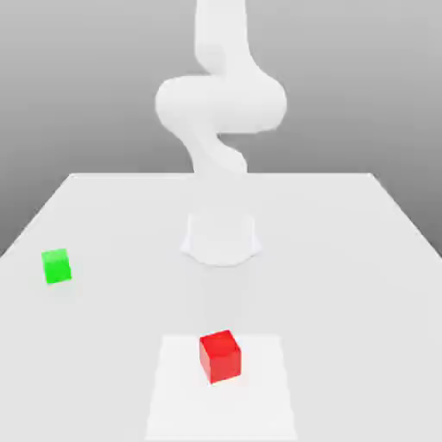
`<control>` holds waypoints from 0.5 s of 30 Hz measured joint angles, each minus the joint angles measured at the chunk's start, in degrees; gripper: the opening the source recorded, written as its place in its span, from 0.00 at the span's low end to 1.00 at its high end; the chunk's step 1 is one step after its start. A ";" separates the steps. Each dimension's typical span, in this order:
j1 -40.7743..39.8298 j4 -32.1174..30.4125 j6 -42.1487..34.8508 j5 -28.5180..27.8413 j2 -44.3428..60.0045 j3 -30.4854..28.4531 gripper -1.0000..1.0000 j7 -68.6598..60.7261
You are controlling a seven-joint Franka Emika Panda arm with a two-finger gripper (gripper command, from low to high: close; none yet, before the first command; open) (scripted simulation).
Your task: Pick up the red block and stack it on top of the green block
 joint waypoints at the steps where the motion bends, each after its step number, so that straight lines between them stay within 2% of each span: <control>1: -0.29 -1.39 1.30 -1.13 2.23 0.49 0.50 -0.26; 9: -2.03 -11.86 11.24 -7.16 19.42 1.38 0.50 -4.13; 12: -2.00 -15.94 15.28 -7.69 26.01 0.50 0.50 -6.98; 15: -1.38 -20.38 19.86 -5.88 32.95 -0.63 0.50 -11.82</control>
